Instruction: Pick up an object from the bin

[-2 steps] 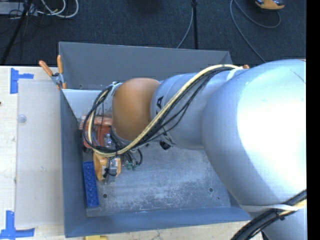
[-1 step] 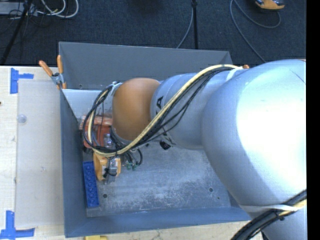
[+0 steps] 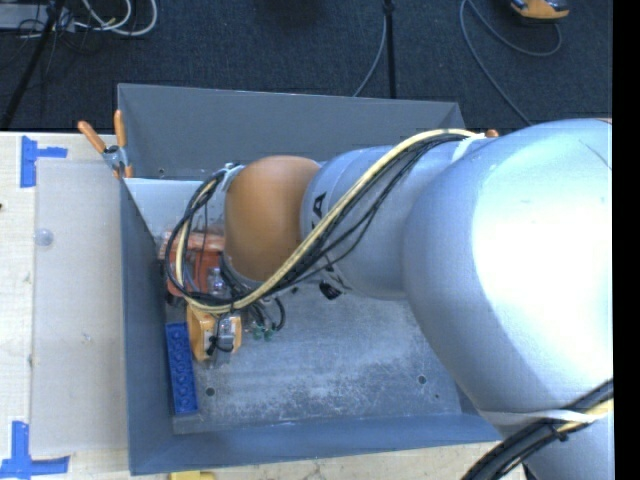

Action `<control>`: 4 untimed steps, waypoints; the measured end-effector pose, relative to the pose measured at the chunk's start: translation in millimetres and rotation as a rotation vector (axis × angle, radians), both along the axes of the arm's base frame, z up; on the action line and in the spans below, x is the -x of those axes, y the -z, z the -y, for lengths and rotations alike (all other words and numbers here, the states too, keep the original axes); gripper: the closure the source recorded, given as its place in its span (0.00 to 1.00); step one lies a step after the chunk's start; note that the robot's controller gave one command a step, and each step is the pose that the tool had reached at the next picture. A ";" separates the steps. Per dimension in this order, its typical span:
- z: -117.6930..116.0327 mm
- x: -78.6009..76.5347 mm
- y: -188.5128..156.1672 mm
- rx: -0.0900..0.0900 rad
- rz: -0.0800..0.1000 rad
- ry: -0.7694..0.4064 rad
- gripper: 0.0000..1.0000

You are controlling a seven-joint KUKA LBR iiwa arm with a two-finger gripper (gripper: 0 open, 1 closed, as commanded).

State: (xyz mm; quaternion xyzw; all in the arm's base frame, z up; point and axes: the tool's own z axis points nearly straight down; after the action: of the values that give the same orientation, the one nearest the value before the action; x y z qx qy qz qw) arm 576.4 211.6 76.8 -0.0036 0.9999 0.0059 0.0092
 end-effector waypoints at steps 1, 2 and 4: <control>0.0 0.0 0.0 0.000 0.000 0.001 1.00; 0.0 0.0 0.0 0.000 0.000 0.001 1.00; -0.1 0.1 0.1 0.000 0.000 0.002 1.00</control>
Offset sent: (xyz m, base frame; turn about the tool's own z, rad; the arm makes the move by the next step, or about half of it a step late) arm 0.0000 0.0000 0.0000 0.0000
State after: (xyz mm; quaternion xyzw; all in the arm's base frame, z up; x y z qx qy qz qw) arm 576.3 211.7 76.7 -0.0026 0.9999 0.0060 0.0091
